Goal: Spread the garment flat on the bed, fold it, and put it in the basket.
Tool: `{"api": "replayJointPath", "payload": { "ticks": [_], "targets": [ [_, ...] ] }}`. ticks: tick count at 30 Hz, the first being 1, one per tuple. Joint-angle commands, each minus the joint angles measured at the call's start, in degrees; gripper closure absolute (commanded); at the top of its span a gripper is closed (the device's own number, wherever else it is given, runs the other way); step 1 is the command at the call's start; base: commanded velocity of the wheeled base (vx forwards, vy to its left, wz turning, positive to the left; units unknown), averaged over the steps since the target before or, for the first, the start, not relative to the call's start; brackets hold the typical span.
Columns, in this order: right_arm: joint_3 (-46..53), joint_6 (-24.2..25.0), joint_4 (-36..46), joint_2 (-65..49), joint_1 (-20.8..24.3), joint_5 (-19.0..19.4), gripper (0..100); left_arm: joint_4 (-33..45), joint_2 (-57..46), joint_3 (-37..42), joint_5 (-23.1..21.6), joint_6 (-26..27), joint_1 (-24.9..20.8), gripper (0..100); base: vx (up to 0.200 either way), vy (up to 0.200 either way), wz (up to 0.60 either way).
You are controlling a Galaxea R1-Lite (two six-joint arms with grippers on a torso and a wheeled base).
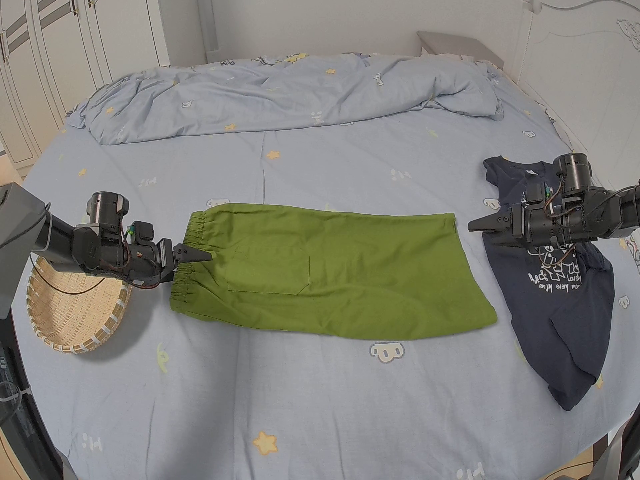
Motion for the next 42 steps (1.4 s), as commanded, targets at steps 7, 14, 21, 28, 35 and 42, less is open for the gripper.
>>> {"api": "replayJointPath", "payload": {
  "ticks": [7, 14, 21, 28, 35, 42],
  "targets": [
    [0.0, 0.0, 0.0, 0.0, 0.0, 0.0, 0, 0.0, 3.3, -1.5, 0.0, -0.9, -0.2, 0, 0.000, 0.000, 0.00],
    [0.0, 0.0, 0.0, 0.1, 0.0, 0.0, 0, 0.0, 3.0, -1.8, -0.1, -1.4, -0.4, 0, 0.000, 0.000, 0.00],
    [1.8, 0.0, 0.4, 1.9, 0.1, -1.1, 0, 0.0, 2.8, -1.9, -0.1, -1.3, -0.5, 100, 0.000, 0.000, 0.00],
    [1.8, -2.2, 0.5, 4.8, 0.2, -5.6, 0, 0.0, 1.0, -1.7, -0.1, -1.8, -0.7, 100, 0.000, 0.000, 0.00],
    [1.8, -2.2, 0.7, 5.6, 0.5, -5.6, 0, 0.0, -3.0, -1.2, -0.6, -4.5, -0.7, 100, 0.000, 0.000, 0.00],
    [2.6, -3.7, 2.4, 7.2, 3.2, -5.9, 0, 0.0, -3.7, -0.8, -2.1, -4.6, -0.7, 100, 0.000, 0.000, 0.00]
  ]
}}
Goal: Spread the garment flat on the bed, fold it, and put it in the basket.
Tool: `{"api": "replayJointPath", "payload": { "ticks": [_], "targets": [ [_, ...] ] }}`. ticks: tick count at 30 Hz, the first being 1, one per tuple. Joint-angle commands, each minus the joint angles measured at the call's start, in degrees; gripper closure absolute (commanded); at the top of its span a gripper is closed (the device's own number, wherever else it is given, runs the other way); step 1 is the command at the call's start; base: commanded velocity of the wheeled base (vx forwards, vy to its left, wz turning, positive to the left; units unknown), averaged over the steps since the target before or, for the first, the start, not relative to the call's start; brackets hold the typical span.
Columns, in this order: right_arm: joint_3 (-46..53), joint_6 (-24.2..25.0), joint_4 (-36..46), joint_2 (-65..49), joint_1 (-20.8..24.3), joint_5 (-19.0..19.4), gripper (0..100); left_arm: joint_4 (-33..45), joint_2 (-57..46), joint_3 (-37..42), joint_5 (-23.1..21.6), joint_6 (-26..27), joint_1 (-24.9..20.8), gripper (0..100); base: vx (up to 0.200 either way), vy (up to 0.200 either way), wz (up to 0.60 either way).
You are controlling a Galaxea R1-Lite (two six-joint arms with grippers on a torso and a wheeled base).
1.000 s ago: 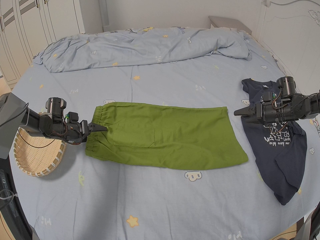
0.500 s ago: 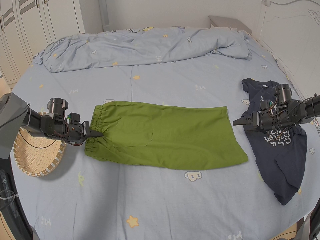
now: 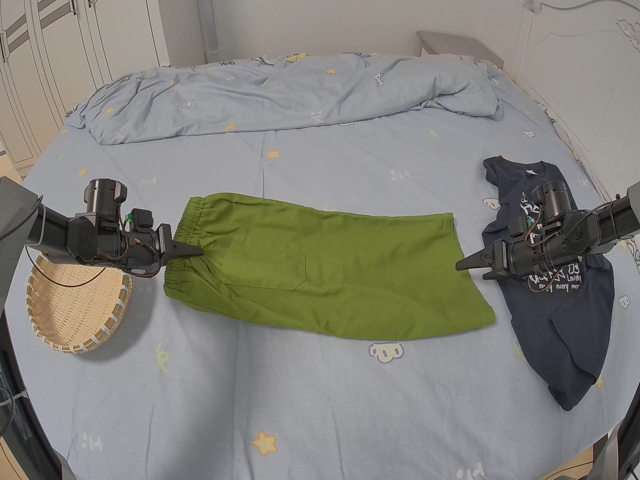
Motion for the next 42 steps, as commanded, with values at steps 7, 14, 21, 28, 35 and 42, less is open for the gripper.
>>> {"api": "replayJointPath", "payload": {
  "ticks": [7, 14, 21, 28, 35, 42],
  "targets": [
    [1.5, -0.9, -0.2, 1.4, 2.7, 0.0, 0, 0.0, -1.2, 0.1, -0.1, 0.0, 0.0, 100, 0.000, 0.000, 0.00],
    [1.5, -0.9, -0.3, 2.2, 3.5, 0.2, 0, 0.1, -1.2, 0.1, -0.1, 0.0, 0.1, 100, 0.000, 0.000, 0.00],
    [1.4, -0.9, -0.4, 2.2, 3.4, 0.0, 100, 0.1, -1.2, 0.1, -0.1, 0.0, 0.1, 100, 0.000, 0.000, 0.00],
    [1.3, -0.8, -0.4, 2.2, 3.4, 0.0, 100, 0.1, -1.2, 0.1, -0.1, 0.0, 0.3, 100, 0.000, 0.000, 0.00],
    [1.2, -0.8, -0.4, 2.1, 3.2, -0.1, 100, 0.1, -1.2, 0.0, -0.1, 0.0, 0.5, 100, 0.000, 0.000, 0.00],
    [1.5, -0.2, 0.1, -2.4, 2.7, -0.3, 100, 3.8, -3.1, -0.4, -0.1, -0.1, 0.7, 100, 0.000, 0.000, 0.00]
  ]
}}
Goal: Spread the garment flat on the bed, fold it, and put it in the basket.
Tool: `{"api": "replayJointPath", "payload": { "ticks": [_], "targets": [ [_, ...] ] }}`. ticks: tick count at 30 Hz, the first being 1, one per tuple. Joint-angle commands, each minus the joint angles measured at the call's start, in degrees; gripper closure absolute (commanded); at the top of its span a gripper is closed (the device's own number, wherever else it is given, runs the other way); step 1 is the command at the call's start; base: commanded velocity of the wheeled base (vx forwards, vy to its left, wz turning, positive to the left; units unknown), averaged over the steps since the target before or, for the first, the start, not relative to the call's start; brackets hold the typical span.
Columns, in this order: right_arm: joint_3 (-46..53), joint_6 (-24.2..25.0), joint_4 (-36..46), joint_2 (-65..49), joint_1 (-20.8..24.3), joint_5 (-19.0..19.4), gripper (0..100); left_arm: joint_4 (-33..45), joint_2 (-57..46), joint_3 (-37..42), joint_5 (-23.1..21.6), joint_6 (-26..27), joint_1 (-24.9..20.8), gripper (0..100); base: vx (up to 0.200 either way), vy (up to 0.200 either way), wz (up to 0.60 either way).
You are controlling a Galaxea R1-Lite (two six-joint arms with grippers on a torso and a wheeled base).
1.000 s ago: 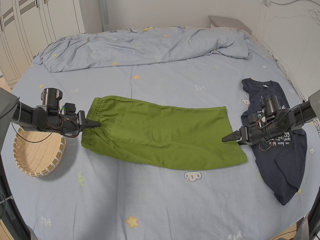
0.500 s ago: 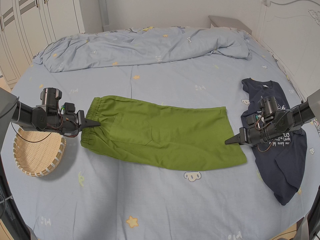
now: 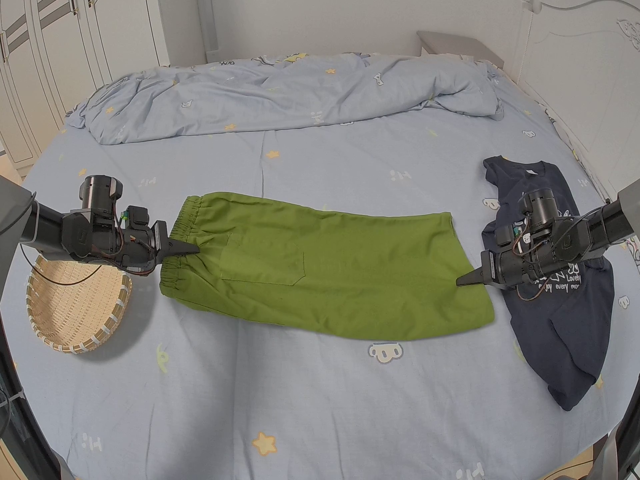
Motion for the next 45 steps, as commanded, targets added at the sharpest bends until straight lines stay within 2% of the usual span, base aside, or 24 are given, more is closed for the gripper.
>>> {"api": "replayJointPath", "payload": {
  "ticks": [1, 2, 5, 8, 12, 17, 21, 25, 28, 29, 30, 36, 38, 44, 45],
  "targets": [
    [0.3, 0.3, 0.3, -3.5, -0.2, -0.2, 100, 1.7, -1.5, -0.3, 0.0, -0.1, 0.1, 100, 0.000, 0.000, 0.00],
    [0.6, 0.5, 1.6, -7.8, -0.2, -0.3, 100, 5.4, -3.8, -0.6, 0.0, -0.1, 0.1, 100, 0.000, 0.000, 0.00],
    [0.6, 0.5, 4.6, -10.8, -0.2, -0.3, 100, 8.1, -5.8, -0.2, 0.0, 0.0, 0.1, 100, 0.000, 0.000, 0.00],
    [1.6, 0.0, 11.1, -15.0, -0.2, -0.3, 100, 13.1, -9.7, 1.9, 0.1, 0.5, 0.3, 100, 0.000, 0.000, 0.00],
    [6.4, 0.1, 12.0, -18.8, -0.1, -0.3, 100, 15.8, -13.3, 5.4, 0.1, 0.5, 1.5, 100, 0.000, 0.000, 0.00],
    [17.2, 0.2, 12.0, -25.7, 0.8, -0.3, 100, 16.0, -18.9, 15.0, 0.3, 1.0, 2.3, 100, 0.000, 0.000, 0.00],
    [27.6, 0.1, 11.5, -30.8, 2.6, -0.4, 100, 16.0, -24.7, 25.6, 0.7, 6.1, 2.2, 100, 0.000, 0.000, 0.00],
    [34.3, 0.1, 11.2, -34.4, 3.8, -0.4, 100, 15.9, -29.4, 33.3, 0.9, 6.4, 1.3, 100, 0.000, 0.000, 0.00],
    [34.5, 0.1, 11.2, -34.5, 3.8, -0.4, 100, 15.8, -29.5, 33.5, 0.9, 6.5, 1.3, 100, 0.000, 0.000, 0.00],
    [38.3, 0.0, 11.2, -36.1, 4.0, -0.4, 100, 15.7, -32.0, 38.8, 1.5, 7.7, 0.7, 100, 0.000, 0.000, 0.00],
    [39.5, 0.0, 11.0, -36.2, 4.0, -0.3, 100, 15.5, -32.5, 40.8, 2.0, 8.5, 0.5, 100, 0.000, 0.000, 0.00],
    [42.7, 0.0, 7.8, -36.0, 4.1, -0.3, 100, 15.4, -32.6, 42.8, 3.3, 10.5, 0.5, 100, 0.000, 0.000, 0.00],
    [46.3, 0.0, 2.4, -34.9, 4.3, -0.3, 100, 15.4, -32.6, 43.8, 3.4, 10.6, 0.5, 100, 0.000, 0.000, 0.00],
    [47.6, -0.1, 1.6, -34.0, 4.3, -0.3, 100, 15.4, -32.7, 43.9, 3.4, 10.9, 0.5, 100, 0.000, 0.000, 0.00],
    [47.8, 0.0, 1.5, -33.7, 4.3, -0.3, 0, 15.4, -32.7, 43.9, 3.4, 10.9, 0.4, 100, 0.000, 0.000, 0.00]
  ]
}}
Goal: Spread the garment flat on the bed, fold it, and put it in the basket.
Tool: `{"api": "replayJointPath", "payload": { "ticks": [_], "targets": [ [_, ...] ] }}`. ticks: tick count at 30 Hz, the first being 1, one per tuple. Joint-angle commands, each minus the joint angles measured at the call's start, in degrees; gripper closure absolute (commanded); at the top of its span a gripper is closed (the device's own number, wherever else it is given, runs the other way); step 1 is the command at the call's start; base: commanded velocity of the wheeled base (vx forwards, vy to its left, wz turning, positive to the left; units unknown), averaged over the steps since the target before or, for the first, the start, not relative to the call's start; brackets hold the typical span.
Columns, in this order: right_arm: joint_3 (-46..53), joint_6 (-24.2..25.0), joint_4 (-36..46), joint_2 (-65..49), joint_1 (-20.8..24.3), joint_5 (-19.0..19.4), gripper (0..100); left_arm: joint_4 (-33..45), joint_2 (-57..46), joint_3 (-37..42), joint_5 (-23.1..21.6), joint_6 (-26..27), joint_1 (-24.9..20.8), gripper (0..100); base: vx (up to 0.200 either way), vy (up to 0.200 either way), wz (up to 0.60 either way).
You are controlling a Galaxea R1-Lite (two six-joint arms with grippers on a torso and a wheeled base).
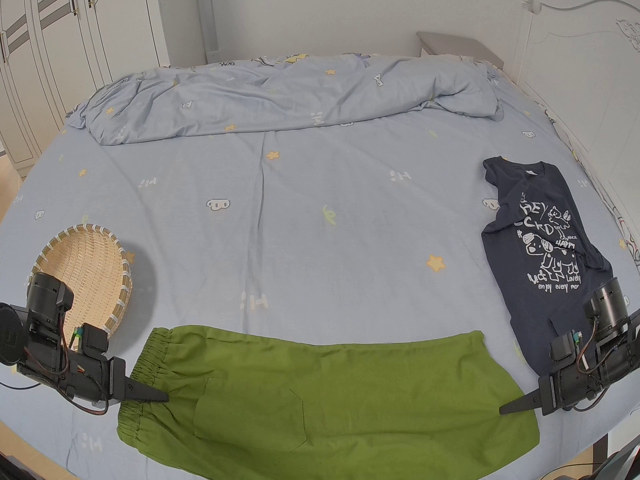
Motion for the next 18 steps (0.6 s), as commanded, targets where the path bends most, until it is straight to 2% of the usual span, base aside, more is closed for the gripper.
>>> {"api": "replayJointPath", "payload": {
  "ticks": [1, 11, 13, 15, 17, 18],
  "targets": [
    [1.1, 0.1, -0.1, 0.9, 0.1, 0.1, 0, 0.1, -0.5, 0.3, 0.0, 0.0, -0.1, 100, 0.000, 0.000, 0.00],
    [1.0, 0.2, -0.1, 0.9, -1.1, 0.1, 0, 0.8, -6.7, -0.5, 0.7, 0.4, 0.3, 100, 0.000, 0.000, 0.00],
    [-0.5, 0.7, -0.1, 0.5, -1.3, -0.1, 0, 0.8, -8.1, -0.9, 2.3, 0.6, 1.0, 100, 0.000, 0.000, 0.00],
    [-1.8, 1.7, 0.2, -0.4, -1.4, -0.2, 0, 0.8, -8.4, -1.9, 6.4, 2.3, 2.8, 100, 0.000, 0.000, 0.00],
    [-1.8, 3.0, 0.1, -1.3, -0.8, -0.2, 0, 0.8, -8.5, -2.3, 9.9, 5.1, 4.5, 100, 0.000, 0.000, 0.00],
    [-2.1, 3.9, 0.1, -1.4, -0.6, -0.2, 0, 0.8, -8.6, -2.7, 12.1, 8.4, 7.3, 100, 0.000, 0.000, 0.00]
  ]
}}
